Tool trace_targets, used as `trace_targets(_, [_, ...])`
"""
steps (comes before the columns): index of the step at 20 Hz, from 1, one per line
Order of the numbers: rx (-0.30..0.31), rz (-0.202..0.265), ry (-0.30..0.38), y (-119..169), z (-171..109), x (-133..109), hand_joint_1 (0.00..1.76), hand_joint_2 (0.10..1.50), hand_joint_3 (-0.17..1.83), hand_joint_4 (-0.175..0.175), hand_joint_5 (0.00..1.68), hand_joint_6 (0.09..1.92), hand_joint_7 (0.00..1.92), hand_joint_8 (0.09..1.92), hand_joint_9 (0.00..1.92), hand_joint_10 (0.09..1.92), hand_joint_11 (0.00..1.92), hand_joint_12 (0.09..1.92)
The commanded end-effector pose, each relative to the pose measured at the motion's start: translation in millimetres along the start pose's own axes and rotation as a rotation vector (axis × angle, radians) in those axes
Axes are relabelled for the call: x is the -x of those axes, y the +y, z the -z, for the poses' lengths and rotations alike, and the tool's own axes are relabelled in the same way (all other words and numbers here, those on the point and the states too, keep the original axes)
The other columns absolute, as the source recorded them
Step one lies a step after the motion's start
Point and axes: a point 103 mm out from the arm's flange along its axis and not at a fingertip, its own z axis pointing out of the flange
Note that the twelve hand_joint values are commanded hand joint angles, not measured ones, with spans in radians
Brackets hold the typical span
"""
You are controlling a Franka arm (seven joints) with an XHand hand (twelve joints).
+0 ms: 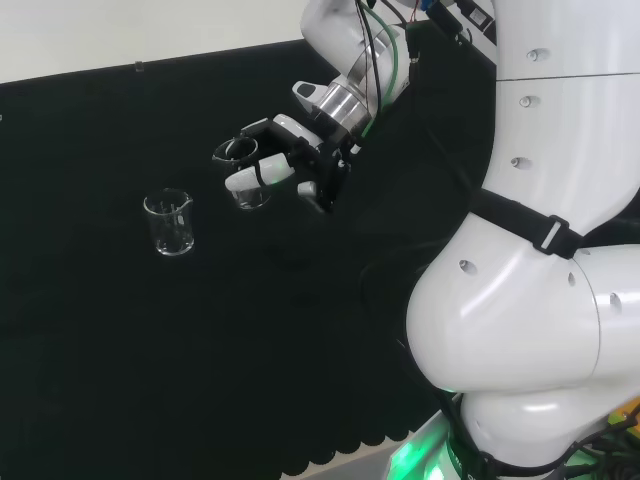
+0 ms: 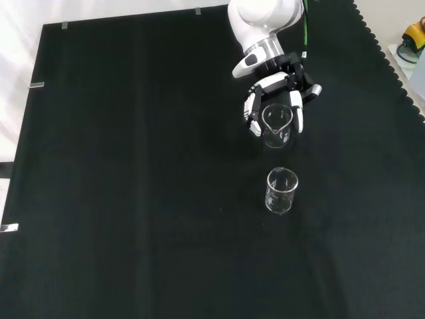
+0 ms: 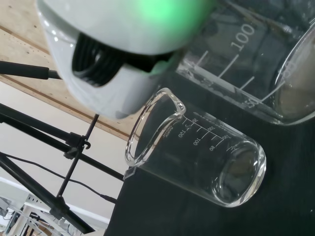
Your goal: Pick up the beaker on the right.
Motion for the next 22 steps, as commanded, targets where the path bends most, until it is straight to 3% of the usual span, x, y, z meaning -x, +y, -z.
trace_targets(1, [-0.010, 0.001, -0.003, -0.3, 1.3, -0.2, 1.29, 0.61, 0.89, -0.175, 1.10, 1.05, 1.15, 1.02, 1.28, 0.85, 1.00, 0.91])
trace_targets(22, [-0.019, 0.001, -0.014, -1.9, 5.2, -3.8, 1.29, 0.60, 0.91, -0.175, 1.10, 1.06, 1.15, 1.03, 1.28, 0.87, 0.99, 0.92])
